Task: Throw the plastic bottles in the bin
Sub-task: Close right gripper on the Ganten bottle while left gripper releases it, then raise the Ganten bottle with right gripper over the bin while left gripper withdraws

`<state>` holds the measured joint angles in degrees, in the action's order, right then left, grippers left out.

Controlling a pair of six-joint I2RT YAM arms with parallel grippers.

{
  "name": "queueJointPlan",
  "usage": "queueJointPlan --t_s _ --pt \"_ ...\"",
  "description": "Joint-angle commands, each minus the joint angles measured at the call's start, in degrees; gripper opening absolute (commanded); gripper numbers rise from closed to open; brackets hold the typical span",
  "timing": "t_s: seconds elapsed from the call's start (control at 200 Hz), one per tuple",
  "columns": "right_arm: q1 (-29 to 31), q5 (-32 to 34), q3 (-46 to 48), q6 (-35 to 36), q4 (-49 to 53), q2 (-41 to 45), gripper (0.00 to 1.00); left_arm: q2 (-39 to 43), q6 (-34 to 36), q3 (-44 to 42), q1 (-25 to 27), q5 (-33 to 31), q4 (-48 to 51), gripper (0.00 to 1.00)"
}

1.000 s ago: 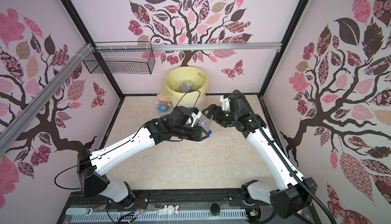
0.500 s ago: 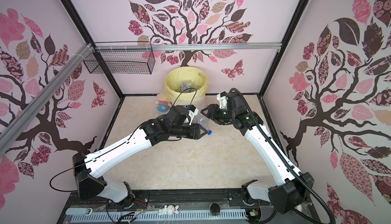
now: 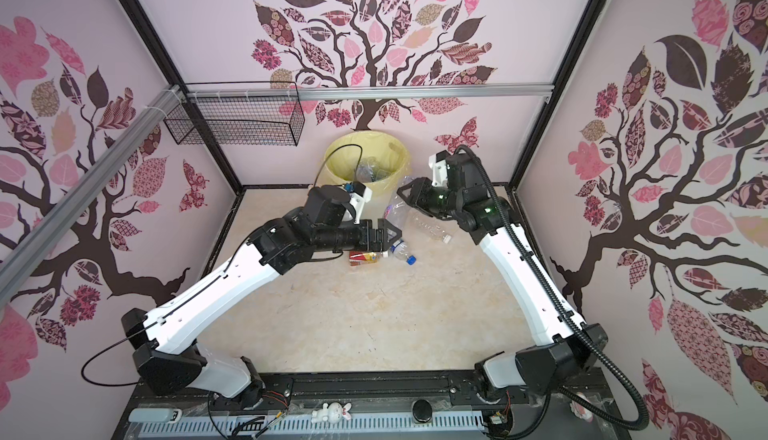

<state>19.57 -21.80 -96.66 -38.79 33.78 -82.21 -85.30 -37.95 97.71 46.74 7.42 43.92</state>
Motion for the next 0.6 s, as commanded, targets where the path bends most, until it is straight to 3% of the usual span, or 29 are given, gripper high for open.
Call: queueJointPlan --t_s 0.0,0.145,0.27,0.335,0.43,0.595 --pt "-0.9 5.8 -10.8 4.7 0.8 -5.2 0.40 1.7 1.2 6.4 -2.6 -2.4 5.1 0.97" --pt "-1.0 11.6 -30.4 8.7 3.8 -14.6 0.40 -1.0 6.8 17.8 -3.7 -8.0 12.1 0.97" --pt "-1.1 17.9 -44.7 11.3 3.6 -20.6 0.41 -2.1 11.5 23.3 -3.9 -18.9 13.0 0.97" --pt "-1.1 20.2 -50.7 12.0 1.9 -22.8 0.41 -1.8 12.8 25.0 -4.3 -21.2 11.6 0.97" --pt "-1.1 23.6 -50.5 12.9 -5.3 -22.1 0.42 -0.5 16.8 24.2 -4.4 -23.3 8.1 0.97" --pt "-1.1 29.6 -43.4 13.2 -17.9 -18.7 0.44 3.6 16.8 20.0 -4.5 -25.6 6.2 0.97"
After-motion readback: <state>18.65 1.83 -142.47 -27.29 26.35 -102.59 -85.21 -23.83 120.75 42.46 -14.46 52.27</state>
